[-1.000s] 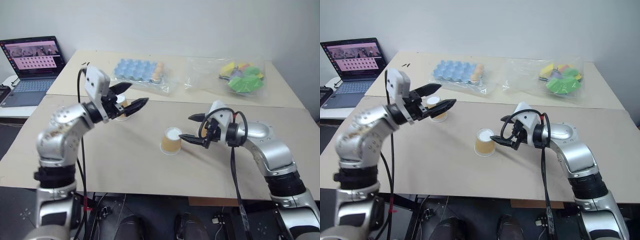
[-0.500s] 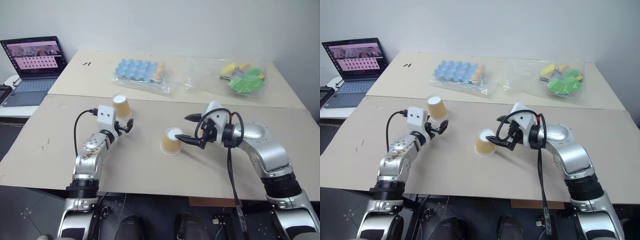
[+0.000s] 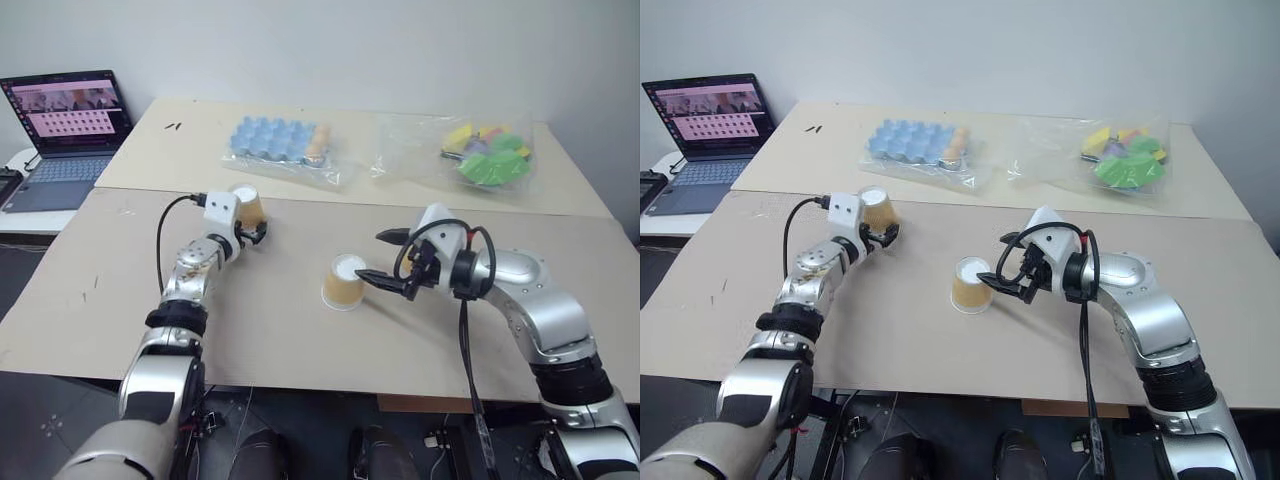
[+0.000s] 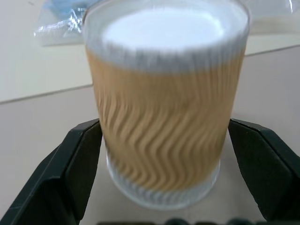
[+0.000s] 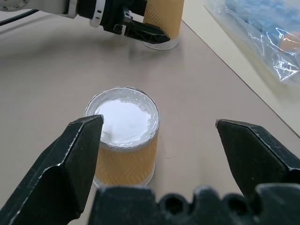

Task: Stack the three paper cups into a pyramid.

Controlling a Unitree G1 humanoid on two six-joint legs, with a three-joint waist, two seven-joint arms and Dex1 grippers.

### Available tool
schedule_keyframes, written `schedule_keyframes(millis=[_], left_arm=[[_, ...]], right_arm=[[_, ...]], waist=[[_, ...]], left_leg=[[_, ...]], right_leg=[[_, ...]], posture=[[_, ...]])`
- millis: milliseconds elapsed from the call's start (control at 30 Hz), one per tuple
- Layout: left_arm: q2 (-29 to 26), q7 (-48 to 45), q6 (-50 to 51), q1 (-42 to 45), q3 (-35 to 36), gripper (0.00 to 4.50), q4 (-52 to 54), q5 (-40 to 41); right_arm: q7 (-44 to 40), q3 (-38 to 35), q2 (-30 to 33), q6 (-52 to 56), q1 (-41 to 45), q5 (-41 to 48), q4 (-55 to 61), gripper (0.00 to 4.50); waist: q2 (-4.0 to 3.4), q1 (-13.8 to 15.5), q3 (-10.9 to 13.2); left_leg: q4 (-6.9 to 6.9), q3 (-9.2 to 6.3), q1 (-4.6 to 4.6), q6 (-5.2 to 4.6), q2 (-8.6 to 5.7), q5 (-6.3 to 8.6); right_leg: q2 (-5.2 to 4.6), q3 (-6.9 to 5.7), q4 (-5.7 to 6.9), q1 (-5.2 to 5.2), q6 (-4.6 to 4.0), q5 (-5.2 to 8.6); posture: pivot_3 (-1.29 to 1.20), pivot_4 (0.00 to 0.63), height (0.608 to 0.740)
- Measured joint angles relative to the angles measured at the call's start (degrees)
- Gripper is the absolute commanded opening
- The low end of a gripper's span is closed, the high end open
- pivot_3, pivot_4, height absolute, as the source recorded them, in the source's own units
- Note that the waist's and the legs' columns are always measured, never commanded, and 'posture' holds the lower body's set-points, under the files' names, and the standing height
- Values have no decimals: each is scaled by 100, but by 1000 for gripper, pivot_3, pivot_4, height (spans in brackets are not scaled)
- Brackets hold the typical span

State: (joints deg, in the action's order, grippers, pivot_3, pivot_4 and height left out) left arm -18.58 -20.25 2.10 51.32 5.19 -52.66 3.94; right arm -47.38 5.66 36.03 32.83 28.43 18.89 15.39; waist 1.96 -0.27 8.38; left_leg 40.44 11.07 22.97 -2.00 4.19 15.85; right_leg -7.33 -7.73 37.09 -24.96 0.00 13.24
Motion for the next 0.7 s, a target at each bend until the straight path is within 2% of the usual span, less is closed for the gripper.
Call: schedule_keyframes(millis=[267, 633, 667, 700], left_arm=[[8, -82, -423, 673, -15, 4431, -865, -91], [18, -178, -575, 707, -6, 4431, -948, -112], [18, -181, -576, 707, -3, 3897, -947, -112], [16, -188, -586, 707, 0, 3728, -947, -112]], right_arm=[[16, -5, 40, 11, -35, 11, 37, 4500], [18, -7, 77, 46, -71, 37, 96, 4500], [18, -7, 77, 47, -71, 37, 95, 4500], [18, -7, 77, 47, -71, 37, 95, 4500]], waist=[[1, -43, 0], [1, -51, 0], [1, -51, 0], [1, -51, 0]], left_leg=[[-1, 0, 15, 0, -1, 0], [-1, -2, 21, 0, -1, 0], [-2, -3, 21, 0, -1, 0], [-1, -2, 21, 0, -1, 0]], right_leg=[[0, -12, 3, -4, 0, 0], [0, -19, 3, -4, 1, 1], [0, -19, 3, -4, 1, 1], [0, -20, 3, -4, 1, 1]], posture=[[0, 150, 735], [0, 150, 735], [0, 150, 735], [0, 150, 735]])
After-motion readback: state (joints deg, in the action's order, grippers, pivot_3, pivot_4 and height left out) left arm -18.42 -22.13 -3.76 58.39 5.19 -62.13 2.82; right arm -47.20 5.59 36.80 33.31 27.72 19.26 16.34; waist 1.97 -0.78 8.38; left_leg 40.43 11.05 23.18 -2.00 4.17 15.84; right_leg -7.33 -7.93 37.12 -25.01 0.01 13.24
